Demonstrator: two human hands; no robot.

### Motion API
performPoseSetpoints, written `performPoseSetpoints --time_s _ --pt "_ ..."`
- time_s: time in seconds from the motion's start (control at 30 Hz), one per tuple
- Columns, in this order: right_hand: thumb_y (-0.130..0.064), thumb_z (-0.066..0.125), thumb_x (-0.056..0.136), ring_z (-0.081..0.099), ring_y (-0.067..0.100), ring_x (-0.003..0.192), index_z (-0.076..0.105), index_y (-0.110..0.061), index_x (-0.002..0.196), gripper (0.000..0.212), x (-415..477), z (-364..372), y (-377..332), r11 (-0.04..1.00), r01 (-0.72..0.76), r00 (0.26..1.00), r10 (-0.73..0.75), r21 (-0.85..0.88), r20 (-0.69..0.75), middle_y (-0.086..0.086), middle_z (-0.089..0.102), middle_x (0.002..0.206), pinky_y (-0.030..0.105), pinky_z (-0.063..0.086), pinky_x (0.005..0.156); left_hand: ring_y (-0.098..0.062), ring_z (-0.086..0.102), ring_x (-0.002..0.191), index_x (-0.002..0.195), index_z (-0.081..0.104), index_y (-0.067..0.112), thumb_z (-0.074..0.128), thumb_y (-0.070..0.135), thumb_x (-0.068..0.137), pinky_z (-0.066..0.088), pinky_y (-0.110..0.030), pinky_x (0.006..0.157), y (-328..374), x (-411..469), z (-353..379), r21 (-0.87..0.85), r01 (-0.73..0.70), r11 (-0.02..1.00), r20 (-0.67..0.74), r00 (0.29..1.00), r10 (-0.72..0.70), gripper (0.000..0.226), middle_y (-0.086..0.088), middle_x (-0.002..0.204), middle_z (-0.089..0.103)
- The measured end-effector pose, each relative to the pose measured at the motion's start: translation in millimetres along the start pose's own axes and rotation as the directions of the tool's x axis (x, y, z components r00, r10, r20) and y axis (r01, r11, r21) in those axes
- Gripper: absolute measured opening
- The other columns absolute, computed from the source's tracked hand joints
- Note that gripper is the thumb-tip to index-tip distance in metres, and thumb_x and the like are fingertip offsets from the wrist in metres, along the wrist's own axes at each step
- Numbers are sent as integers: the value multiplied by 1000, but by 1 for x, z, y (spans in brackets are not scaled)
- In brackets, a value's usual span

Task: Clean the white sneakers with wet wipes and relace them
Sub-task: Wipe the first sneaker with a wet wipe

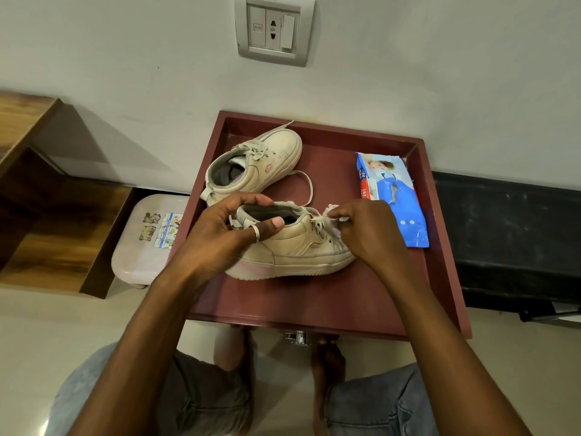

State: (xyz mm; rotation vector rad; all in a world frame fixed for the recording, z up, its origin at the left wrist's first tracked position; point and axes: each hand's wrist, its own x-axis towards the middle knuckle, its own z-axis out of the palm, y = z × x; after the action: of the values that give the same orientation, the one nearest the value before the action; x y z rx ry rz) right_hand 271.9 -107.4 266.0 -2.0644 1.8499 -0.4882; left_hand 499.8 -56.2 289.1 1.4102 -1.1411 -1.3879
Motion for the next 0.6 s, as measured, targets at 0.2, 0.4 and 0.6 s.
performPoseSetpoints --time_s 0.2,0.4,0.6 --pt "-14 63 84 61 31 106 72 -12 108 26 -9 -9 13 945 -208 975 220 -254 21 13 69 111 33 51 79 -8 74 96 114 71 15 80 12 83 55 -22 80 1 0 1 -10 -5 1000 17 1000 6 32 5 103 79" --pt "-6 66 82 68 26 97 77 -14 102 24 3 3 5 999 -24 1000 24 -48 8 6 75 102 34 53 84 -12 74 102 114 71 16 81 13 82 54 -31 93 0 0 -1 0 0 1000 29 1000 0 34 4 107 78" --pt "-9 65 82 68 27 95 78 -16 100 23 4 3 1 999 32 999 -32 -31 18 6 75 99 35 53 82 -5 73 98 114 70 15 80 13 83 55 -21 84 1 -1 -1 2 -4 1000 28 1000 4 33 8 104 78"
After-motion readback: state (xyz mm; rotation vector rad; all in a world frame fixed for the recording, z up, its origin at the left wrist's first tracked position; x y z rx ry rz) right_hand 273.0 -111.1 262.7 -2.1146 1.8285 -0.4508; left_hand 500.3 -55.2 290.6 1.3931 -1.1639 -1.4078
